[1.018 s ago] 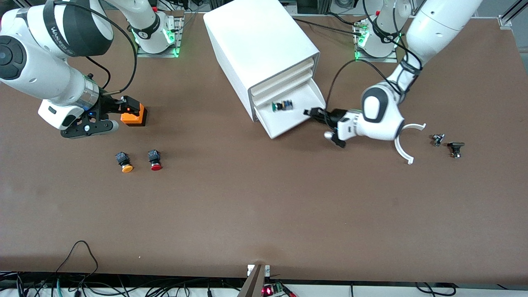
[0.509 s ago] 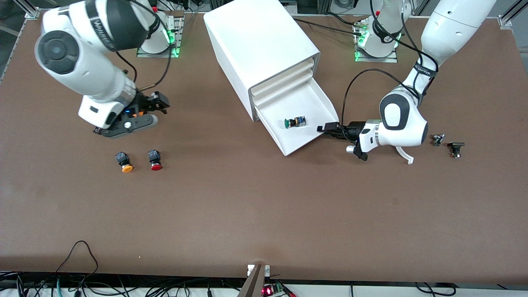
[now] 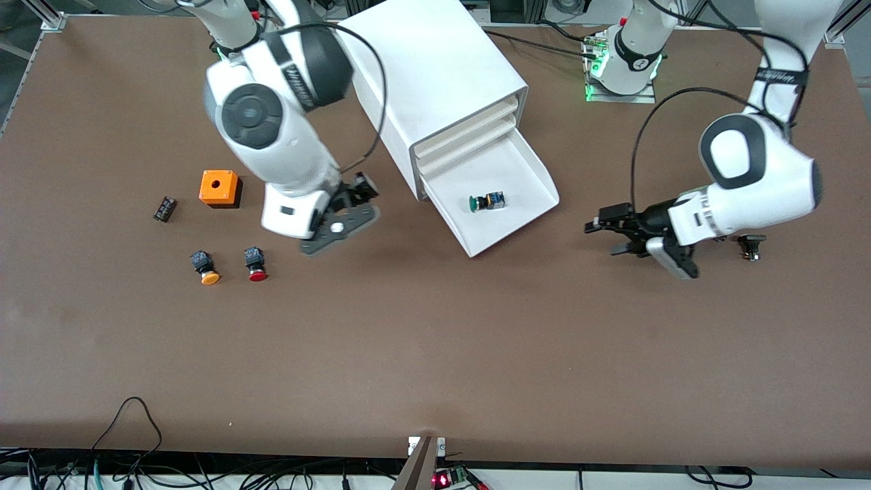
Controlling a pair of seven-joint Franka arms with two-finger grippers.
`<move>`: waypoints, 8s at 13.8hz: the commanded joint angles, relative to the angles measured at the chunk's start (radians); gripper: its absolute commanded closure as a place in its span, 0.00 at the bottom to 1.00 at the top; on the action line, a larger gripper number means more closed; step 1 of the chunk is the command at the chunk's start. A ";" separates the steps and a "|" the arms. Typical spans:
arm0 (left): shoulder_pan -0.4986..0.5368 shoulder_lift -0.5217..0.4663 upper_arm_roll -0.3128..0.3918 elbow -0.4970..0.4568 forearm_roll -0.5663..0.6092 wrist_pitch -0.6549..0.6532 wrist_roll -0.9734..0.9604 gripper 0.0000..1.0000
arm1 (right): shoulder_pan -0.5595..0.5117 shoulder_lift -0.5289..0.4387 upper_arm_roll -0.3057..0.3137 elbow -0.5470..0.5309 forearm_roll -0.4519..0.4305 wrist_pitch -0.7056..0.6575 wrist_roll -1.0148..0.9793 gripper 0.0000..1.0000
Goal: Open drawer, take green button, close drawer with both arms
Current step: 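Withdraw the left gripper while the right gripper reaches into the drawer, then lower the right gripper and grasp the green push button, then lift the green button with the right gripper while the left gripper reaches the drawer, then push the drawer shut with the left gripper while the right gripper carries the button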
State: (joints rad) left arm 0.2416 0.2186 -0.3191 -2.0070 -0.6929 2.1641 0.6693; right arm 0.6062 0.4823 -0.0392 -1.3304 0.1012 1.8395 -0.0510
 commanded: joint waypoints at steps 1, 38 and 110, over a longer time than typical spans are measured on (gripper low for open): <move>0.007 -0.025 0.069 0.133 0.215 -0.157 -0.014 0.00 | 0.065 0.090 0.036 0.095 0.009 0.055 -0.043 0.00; -0.057 -0.173 0.107 0.452 0.687 -0.624 -0.387 0.00 | 0.374 0.398 0.041 0.183 -0.317 0.271 -0.326 0.00; -0.430 0.073 -0.179 -0.280 0.647 0.312 -1.631 0.00 | -0.049 0.022 -0.131 -0.450 -0.084 0.336 0.388 0.78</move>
State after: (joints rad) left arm -0.1905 0.3342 -0.4691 -2.2581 -0.0339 2.5031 -0.9138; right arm 0.5637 0.5869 -0.1836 -1.6025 0.0340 2.0476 0.3203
